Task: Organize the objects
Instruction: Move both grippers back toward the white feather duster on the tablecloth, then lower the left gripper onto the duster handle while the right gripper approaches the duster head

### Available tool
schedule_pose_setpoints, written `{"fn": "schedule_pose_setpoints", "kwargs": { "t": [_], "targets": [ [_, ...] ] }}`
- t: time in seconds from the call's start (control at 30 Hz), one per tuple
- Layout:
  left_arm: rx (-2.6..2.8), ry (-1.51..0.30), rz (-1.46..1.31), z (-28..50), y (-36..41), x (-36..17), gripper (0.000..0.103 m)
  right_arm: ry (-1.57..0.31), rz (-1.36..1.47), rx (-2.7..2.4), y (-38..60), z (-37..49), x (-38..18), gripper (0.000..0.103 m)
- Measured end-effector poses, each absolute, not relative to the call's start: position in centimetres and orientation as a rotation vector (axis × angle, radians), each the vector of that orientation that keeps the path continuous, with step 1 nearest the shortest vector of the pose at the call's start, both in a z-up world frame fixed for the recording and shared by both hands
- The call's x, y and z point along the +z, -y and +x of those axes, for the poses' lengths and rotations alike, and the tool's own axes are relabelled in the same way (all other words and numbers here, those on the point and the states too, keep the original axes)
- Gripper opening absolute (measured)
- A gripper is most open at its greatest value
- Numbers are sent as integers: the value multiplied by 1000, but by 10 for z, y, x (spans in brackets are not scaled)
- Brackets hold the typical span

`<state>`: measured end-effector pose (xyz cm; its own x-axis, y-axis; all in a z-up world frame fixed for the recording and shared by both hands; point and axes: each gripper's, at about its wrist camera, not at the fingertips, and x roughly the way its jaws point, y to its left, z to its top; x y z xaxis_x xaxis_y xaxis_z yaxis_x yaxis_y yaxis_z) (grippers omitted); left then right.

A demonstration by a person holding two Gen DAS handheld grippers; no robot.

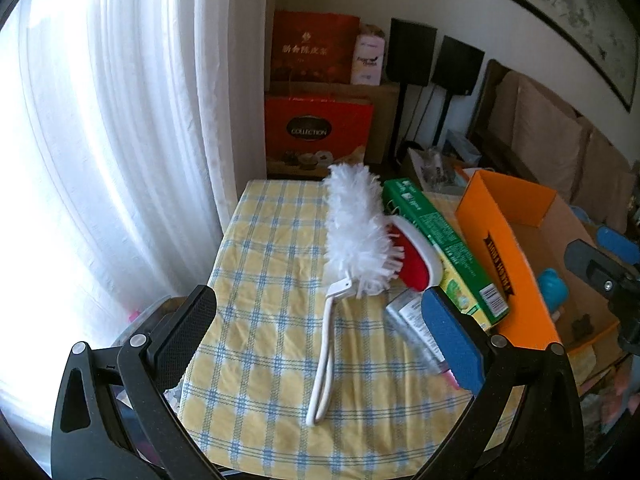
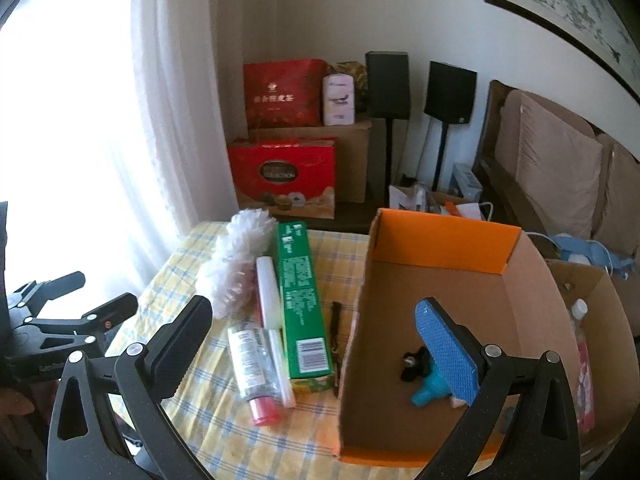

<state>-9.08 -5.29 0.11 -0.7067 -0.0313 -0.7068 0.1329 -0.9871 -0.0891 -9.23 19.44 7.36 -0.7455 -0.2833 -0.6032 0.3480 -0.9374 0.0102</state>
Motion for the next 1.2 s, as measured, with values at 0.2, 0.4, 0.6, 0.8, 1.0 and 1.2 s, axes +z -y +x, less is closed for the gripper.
{"fn": "schedule_pose_setpoints", "kwargs": {
  "t": [0.2, 0.4, 0.6, 0.8, 1.0, 1.2],
  "targets": [
    [-2813, -219, 1199, -95, 59, -12, 102, -161, 912, -2625, -181, -97, 67, 103],
    [-2805, -223, 1254, -102, 60, -28, 101, -150, 932, -2588, -172, -102, 58, 103],
    [-2787, -203, 1319, -108, 56, -47, 94, -160, 952, -2570, -162, -107, 50, 103],
    [-2788, -214, 1344, -113, 56, -56, 93, -156, 972, -2556, -157, -115, 45, 103],
    [-2774, -216, 1386, -119, 55, -67, 89, -138, 995, -2516, -150, -120, 39, 95],
    [-2767, -226, 1425, -123, 53, -78, 73, -171, 1029, -2489, -140, -125, 30, 79]
  ]
}}
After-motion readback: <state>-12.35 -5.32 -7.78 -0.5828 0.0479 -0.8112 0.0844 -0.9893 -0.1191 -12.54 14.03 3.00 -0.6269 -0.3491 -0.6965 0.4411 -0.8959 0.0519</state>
